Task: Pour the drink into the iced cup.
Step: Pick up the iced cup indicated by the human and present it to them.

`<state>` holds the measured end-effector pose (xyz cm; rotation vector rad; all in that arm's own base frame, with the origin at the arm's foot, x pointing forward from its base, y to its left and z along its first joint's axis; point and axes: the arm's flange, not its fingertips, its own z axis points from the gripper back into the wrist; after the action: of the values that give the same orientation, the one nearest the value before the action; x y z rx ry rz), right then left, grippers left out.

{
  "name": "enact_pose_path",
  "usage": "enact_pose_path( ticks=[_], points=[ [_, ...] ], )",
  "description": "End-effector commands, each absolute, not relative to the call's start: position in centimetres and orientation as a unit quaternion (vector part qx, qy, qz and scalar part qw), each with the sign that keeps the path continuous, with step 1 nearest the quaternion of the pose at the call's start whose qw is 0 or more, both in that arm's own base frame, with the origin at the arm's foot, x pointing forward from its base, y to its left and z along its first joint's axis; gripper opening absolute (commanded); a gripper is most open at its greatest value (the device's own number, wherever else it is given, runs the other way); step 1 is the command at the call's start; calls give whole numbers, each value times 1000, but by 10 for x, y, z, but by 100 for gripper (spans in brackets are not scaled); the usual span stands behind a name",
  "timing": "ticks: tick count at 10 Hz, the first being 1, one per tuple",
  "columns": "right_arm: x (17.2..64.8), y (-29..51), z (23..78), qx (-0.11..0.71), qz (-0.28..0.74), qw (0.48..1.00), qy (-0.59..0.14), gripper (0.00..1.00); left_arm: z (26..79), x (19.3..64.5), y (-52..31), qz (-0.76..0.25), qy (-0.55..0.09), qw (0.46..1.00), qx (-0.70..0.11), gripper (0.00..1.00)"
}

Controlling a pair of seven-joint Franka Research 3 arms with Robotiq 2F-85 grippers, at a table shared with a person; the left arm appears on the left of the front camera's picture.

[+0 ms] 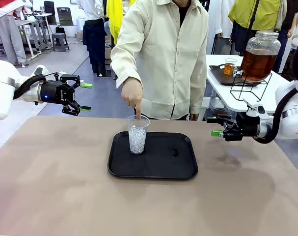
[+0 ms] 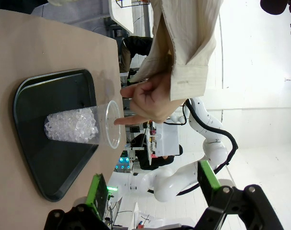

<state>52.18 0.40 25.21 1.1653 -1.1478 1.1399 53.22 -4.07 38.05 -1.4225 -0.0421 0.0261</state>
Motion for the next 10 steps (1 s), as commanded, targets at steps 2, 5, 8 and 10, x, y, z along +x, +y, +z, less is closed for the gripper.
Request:
enact_pose_path(
  ticks=[2,5,8,10],
  points=[
    [523,4,254,490,481,542,-484,100,383,532,-41,19,-20,755,-655,100],
    [523,4,254,490,481,542,-484,100,383,532,-42,-81,-86,754,-646,100],
    [523,4,254,490,481,542,-484,100,383,522,-43,-189,-203,746,-605,100],
    [523,4,254,490,481,542,-484,100,382,518,-46,-238,-222,741,-587,100]
  ],
)
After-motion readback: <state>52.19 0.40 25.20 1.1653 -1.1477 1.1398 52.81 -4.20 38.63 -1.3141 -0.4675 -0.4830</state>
